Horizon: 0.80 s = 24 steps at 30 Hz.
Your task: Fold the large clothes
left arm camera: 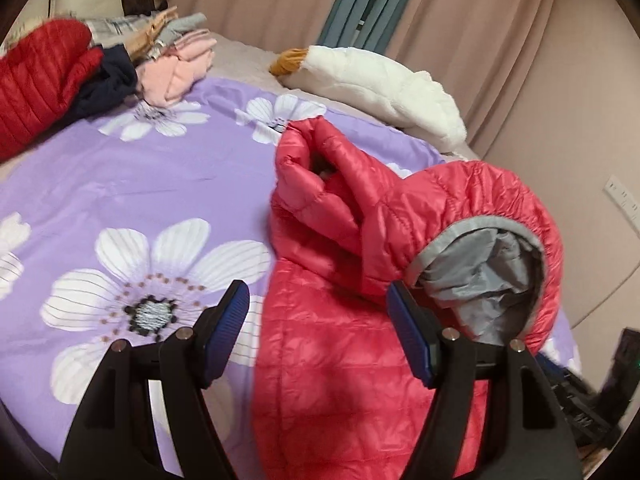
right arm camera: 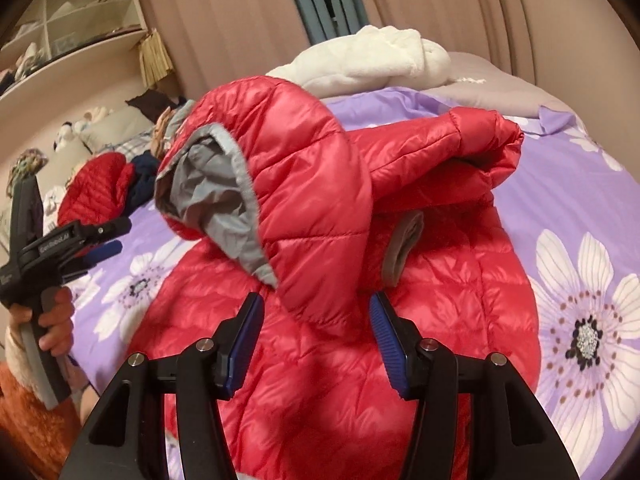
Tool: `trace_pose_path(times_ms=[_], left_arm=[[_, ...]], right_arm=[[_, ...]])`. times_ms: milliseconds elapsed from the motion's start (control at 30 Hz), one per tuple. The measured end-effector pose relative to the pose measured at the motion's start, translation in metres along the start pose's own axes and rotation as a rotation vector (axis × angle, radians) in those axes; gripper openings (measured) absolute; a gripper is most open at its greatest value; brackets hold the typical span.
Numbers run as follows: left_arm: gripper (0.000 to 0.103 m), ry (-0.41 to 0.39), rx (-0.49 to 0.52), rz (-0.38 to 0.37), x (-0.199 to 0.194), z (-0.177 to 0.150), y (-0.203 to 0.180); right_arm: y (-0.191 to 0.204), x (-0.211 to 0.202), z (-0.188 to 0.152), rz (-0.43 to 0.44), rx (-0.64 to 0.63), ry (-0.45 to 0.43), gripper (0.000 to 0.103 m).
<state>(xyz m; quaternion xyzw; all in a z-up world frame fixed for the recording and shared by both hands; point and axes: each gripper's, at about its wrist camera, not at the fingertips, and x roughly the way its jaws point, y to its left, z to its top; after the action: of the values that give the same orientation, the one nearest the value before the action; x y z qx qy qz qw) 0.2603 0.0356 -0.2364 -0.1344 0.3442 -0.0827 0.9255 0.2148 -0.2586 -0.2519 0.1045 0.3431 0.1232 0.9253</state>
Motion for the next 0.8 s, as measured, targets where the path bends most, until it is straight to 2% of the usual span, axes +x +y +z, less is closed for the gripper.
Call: trace_pose_path(times_ms=[67, 167, 233, 333, 400, 467, 500, 567, 700, 800], left_arm=[[0.071, -0.001, 0.005, -0.005, -0.003, -0.001, 0.001], [0.072, -0.004, 0.0, -0.011, -0.004, 0.0, 0.004], [0.072, 0.004, -0.006, -0.009, -0.002, 0.001, 0.004], [0.072, 0.014, -0.02, -0.026, 0.0, 0.001, 0.003], [0.072, 0.019, -0.023, -0.029, 0.002, 0.0, 0.003], [0.072, 0.032, -0.025, -0.012, 0.007, -0.001, 0.005], [0.072, 0.035, -0.025, -0.001, 0.009, -0.001, 0.006], [0.072, 0.03, -0.022, 0.014, 0.009, 0.0, 0.008], [0.072, 0.011, -0.027, 0.032, 0.005, 0.005, 0.016], [0.072, 0.006, -0.05, 0.026, 0.003, 0.01, 0.021]], right_arm=[[-0.001, -0.011, 0.003, -0.011, 0.019, -0.031, 0.055], [-0.011, -0.033, 0.019, 0.025, 0.099, -0.117, 0.055], [-0.021, -0.039, 0.04, 0.045, 0.181, -0.162, 0.055], [-0.031, -0.027, 0.077, 0.053, 0.258, -0.196, 0.055], [-0.038, -0.005, 0.096, 0.159, 0.304, -0.164, 0.055], [-0.043, 0.022, 0.103, 0.276, 0.395, -0.094, 0.055], [-0.042, 0.032, 0.101, 0.327, 0.409, -0.06, 0.05], [-0.03, 0.038, 0.092, 0.352, 0.357, -0.031, 0.046], [0.009, 0.025, 0.059, 0.275, 0.097, 0.019, 0.046], [0.021, 0.02, 0.04, 0.238, 0.003, 0.089, 0.046]])
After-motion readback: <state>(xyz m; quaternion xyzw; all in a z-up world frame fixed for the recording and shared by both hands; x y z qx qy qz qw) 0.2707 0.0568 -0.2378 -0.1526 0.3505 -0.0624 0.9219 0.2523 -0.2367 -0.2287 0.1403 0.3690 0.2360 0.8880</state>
